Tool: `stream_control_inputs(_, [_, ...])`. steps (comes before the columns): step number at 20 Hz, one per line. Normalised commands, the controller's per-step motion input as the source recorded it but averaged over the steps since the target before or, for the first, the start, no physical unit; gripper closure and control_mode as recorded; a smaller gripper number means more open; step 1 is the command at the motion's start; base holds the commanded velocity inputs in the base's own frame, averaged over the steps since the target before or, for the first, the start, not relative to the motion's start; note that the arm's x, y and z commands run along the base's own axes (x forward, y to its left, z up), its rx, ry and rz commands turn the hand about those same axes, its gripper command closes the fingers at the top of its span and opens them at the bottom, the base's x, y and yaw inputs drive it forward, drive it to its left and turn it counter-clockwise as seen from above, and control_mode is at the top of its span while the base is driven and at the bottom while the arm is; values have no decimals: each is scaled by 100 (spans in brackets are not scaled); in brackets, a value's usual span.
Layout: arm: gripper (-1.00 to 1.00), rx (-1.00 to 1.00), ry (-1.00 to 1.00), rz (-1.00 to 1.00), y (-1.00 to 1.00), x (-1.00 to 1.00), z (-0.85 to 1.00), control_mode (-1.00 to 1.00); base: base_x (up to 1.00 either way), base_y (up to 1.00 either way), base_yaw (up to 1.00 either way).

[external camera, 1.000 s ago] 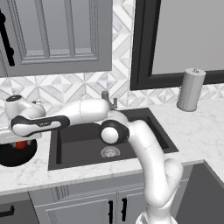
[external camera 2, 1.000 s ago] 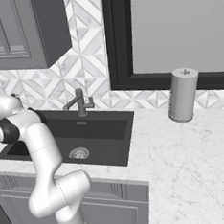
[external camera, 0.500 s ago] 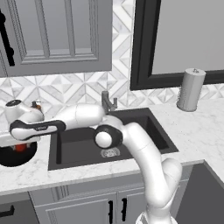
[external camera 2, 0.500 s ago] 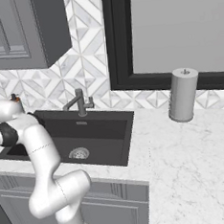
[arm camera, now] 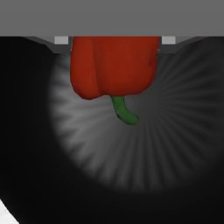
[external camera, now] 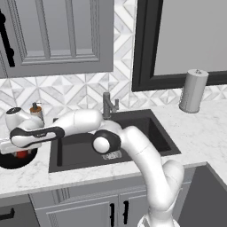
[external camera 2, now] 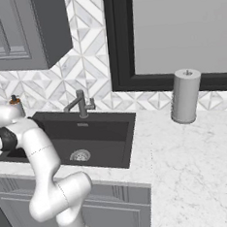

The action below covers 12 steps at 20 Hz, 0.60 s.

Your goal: Pick the bell pepper from the sink and place it in the bowl. Then pick the bowl and place it in the microwave. Then close the microwave door and press the start button.

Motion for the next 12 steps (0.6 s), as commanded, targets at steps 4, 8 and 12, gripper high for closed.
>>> stream_control_inputs(4, [-100,1,0,0,0,0,-7,-100,0,0,0])
stream_control_inputs(8, [-100,1,0,0,0,0,2,-100,0,0,0])
stream_control_inputs(12, [-100,0,0,0,0,0,16,-100,0,0,0])
